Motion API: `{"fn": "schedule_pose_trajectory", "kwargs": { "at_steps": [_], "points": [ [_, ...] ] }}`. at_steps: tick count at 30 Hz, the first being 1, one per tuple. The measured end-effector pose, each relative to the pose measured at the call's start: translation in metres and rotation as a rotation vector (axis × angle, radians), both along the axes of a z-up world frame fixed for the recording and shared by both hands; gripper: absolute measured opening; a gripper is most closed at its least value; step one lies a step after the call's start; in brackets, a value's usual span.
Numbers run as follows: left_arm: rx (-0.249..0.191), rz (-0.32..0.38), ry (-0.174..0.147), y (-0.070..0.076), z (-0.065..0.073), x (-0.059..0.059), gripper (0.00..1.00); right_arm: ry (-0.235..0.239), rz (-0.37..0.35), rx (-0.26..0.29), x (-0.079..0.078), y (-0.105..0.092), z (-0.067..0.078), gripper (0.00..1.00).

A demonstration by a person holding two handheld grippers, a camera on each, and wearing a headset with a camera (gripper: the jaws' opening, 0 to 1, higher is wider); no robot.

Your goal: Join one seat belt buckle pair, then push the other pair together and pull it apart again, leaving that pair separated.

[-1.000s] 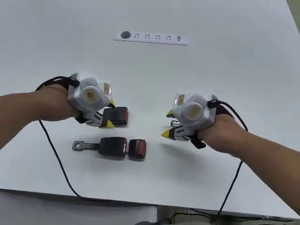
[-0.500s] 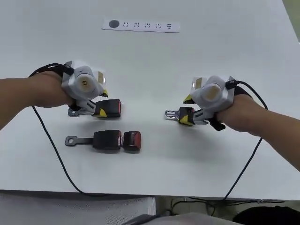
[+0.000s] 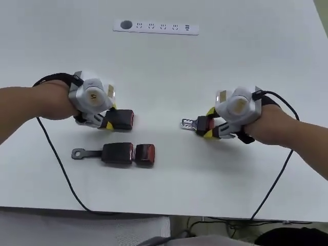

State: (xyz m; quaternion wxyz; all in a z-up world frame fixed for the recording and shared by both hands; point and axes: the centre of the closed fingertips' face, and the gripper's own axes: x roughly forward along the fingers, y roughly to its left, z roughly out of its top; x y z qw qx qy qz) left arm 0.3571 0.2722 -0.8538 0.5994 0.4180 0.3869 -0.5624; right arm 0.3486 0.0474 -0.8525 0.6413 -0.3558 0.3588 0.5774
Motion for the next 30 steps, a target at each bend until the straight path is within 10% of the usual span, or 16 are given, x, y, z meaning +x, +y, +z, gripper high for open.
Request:
{"fn": "schedule_pose_trajectory", "kwargs": {
  "at_steps": [30],
  "points": [
    [0.019,0.04,-0.005,0.002,-0.003,-0.001,0.31,0.009,0.053,0.023,0.011,0.061,-0.007,0.31]
  ]
}}
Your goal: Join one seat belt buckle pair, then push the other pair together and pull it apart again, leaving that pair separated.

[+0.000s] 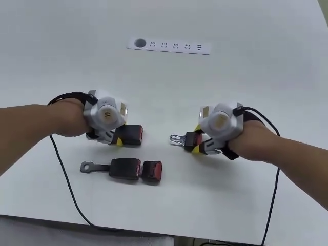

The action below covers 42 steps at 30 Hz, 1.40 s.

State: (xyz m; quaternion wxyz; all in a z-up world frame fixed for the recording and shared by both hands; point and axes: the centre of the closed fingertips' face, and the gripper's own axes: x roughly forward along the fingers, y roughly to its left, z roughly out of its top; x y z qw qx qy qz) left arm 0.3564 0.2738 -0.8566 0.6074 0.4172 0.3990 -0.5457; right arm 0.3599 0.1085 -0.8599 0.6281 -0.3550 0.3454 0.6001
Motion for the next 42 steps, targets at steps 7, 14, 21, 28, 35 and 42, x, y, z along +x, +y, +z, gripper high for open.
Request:
{"fn": "schedule_pose_trajectory", "kwargs": {
  "at_steps": [7,14,21,28,35,42],
  "points": [
    [-0.002,-0.013,0.001,0.0,0.0,0.0,0.31,-0.006,0.008,0.009,0.001,0.032,0.0,0.31],
    [0.004,-0.014,-0.007,-0.001,-0.001,0.0,0.31,-0.006,0.022,0.011,0.002,0.051,-0.001,0.31],
    [-0.001,-0.008,-0.004,-0.001,-0.001,0.0,0.31,-0.008,0.046,0.016,0.001,0.072,-0.001,0.31],
    [-0.007,-0.011,0.001,-0.001,-0.001,0.0,0.31,-0.015,0.049,0.009,0.0,0.072,0.001,0.31],
    [-0.004,-0.004,0.001,-0.001,-0.001,0.0,0.31,-0.041,0.048,0.005,0.0,0.073,0.002,0.31],
    [-0.006,0.0,0.002,-0.001,-0.001,0.0,0.31,-0.028,0.038,0.014,0.0,0.072,0.002,0.31]
  ]
}}
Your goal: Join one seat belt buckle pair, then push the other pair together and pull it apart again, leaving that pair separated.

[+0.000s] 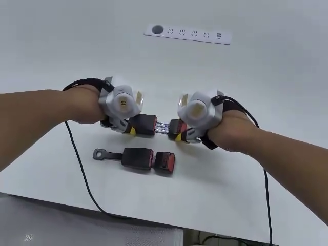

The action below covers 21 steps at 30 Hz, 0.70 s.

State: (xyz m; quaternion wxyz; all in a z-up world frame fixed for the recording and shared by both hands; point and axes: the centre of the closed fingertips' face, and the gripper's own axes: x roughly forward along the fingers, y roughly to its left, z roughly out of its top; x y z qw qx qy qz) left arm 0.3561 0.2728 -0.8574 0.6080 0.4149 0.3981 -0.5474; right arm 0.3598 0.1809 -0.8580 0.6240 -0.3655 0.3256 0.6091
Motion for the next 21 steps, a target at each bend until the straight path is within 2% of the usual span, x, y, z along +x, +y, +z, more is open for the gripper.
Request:
{"fn": "schedule_pose_trajectory", "kwargs": {
  "at_steps": [9,21],
  "points": [
    [-0.015,0.014,0.001,0.0,0.001,0.0,0.31,-0.023,0.01,0.006,-0.001,0.005,0.002,0.31],
    [-0.018,-0.004,0.008,-0.001,0.001,0.0,0.31,-0.011,0.018,0.032,0.0,0.015,0.0,0.31]
  ]
}}
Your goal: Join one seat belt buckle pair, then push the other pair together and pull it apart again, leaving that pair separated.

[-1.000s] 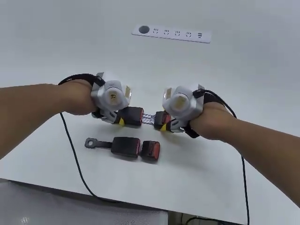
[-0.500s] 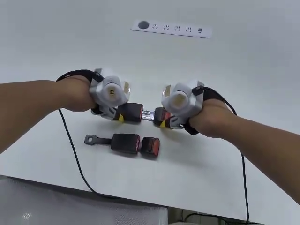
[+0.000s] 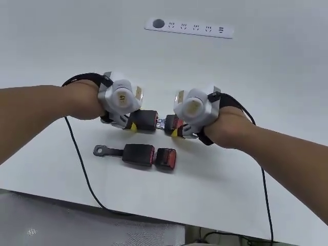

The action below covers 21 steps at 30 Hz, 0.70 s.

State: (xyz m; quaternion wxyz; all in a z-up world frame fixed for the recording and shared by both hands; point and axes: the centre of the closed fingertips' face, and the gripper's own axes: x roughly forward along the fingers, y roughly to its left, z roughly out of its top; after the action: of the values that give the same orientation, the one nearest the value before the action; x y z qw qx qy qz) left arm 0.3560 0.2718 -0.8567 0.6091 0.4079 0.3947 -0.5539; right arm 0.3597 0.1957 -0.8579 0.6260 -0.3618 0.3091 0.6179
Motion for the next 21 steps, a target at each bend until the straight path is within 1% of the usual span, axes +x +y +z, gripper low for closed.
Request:
{"fn": "schedule_pose_trajectory", "kwargs": {
  "at_steps": [3,8,11,15,19,20,21],
  "points": [
    [-0.001,-0.011,0.001,0.0,0.0,0.0,0.31,0.004,0.003,0.006,0.0,0.001,0.0,0.31],
    [-0.01,-0.007,0.001,-0.001,0.0,0.0,0.31,0.002,0.0,0.005,0.001,0.003,0.0,0.3],
    [-0.004,-0.015,0.002,-0.001,0.0,0.0,0.31,0.006,-0.004,0.011,0.001,0.004,0.0,0.3],
    [-0.005,-0.02,0.009,-0.001,-0.001,0.0,0.31,0.007,0.001,0.015,0.002,0.011,0.0,0.3],
    [-0.008,-0.02,0.009,-0.001,-0.001,0.0,0.31,0.015,-0.006,0.01,0.002,0.018,0.0,0.3],
    [-0.009,-0.017,0.012,-0.001,-0.001,0.0,0.31,0.016,-0.01,0.004,0.002,0.019,-0.001,0.3],
    [-0.009,-0.013,0.016,-0.001,-0.001,0.0,0.31,0.008,-0.006,-0.014,0.001,0.019,-0.001,0.3]
  ]
}}
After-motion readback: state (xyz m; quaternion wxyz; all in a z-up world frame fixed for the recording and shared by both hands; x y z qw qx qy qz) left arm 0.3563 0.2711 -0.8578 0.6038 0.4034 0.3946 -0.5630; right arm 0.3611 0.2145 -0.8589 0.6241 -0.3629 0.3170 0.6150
